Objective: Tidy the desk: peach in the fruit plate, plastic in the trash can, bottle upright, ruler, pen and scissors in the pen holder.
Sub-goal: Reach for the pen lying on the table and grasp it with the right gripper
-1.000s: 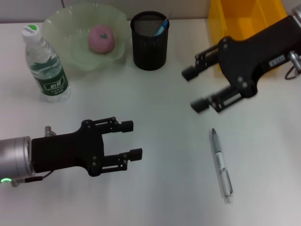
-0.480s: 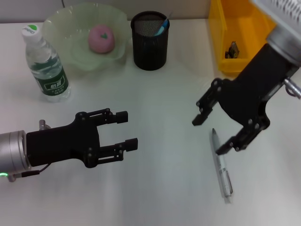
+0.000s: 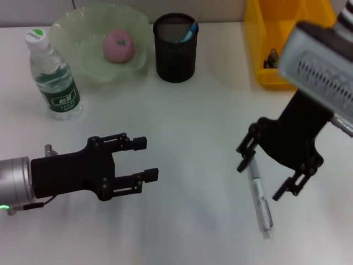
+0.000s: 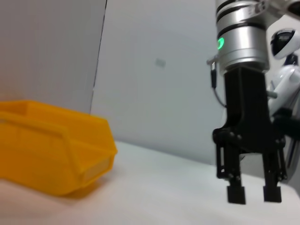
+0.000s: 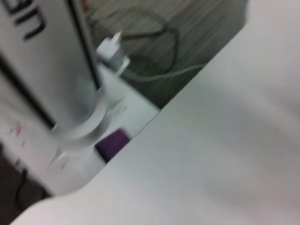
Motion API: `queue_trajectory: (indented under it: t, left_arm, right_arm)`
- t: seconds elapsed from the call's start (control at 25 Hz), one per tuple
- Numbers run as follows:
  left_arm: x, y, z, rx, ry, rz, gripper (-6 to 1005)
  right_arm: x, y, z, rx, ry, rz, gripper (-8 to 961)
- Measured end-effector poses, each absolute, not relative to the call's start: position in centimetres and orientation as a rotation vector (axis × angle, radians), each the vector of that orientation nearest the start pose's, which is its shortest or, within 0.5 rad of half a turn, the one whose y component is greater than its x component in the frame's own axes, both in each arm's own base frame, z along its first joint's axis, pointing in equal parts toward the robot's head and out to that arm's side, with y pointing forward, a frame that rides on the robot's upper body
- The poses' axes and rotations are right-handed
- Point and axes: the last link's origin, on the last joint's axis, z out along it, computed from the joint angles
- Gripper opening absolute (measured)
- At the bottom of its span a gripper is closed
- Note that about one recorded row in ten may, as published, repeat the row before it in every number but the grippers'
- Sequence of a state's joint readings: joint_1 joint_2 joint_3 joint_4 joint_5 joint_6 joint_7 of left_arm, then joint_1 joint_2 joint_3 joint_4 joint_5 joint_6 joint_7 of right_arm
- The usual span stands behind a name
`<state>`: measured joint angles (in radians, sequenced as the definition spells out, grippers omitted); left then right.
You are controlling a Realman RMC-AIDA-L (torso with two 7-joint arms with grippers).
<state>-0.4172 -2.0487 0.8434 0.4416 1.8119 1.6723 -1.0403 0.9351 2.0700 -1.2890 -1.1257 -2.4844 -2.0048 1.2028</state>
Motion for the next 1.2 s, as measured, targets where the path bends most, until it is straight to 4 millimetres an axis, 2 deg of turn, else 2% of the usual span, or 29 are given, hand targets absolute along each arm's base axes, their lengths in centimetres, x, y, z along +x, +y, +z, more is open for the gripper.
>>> queue_trajectory:
  t: [0.04, 0.32, 0.6, 0.84, 1.2]
  left_arm:
    - [-28.4, 27.1, -2.8, -2.791, -0.453, -0.881, 709]
    - [-28.3, 27.3, -3.0, -2.790, -0.469, -0.871, 709]
    - [-28.3, 27.1, -3.2, -2.795, -0.500, -0.870, 709]
    - [-28.2, 27.2, -3.3, -2.800, -0.495, -0.866, 710]
    - [-28.3, 27.2, -3.3, -2.800, -0.484, -0.862, 710]
  right_arm:
    - [11.5, 33.5, -0.7, -3.265, -1.269, -0.693, 673]
    - [12.1, 33.4, -1.3, -3.207, -1.453, -0.809, 656]
    - [12.7, 33.2, -3.0, -3.089, -1.626, -0.984, 639]
    - [13.0, 32.7, -3.8, -3.027, -1.779, -1.019, 625]
    - [13.7, 32.8, -4.9, -2.995, -1.848, -1.032, 604]
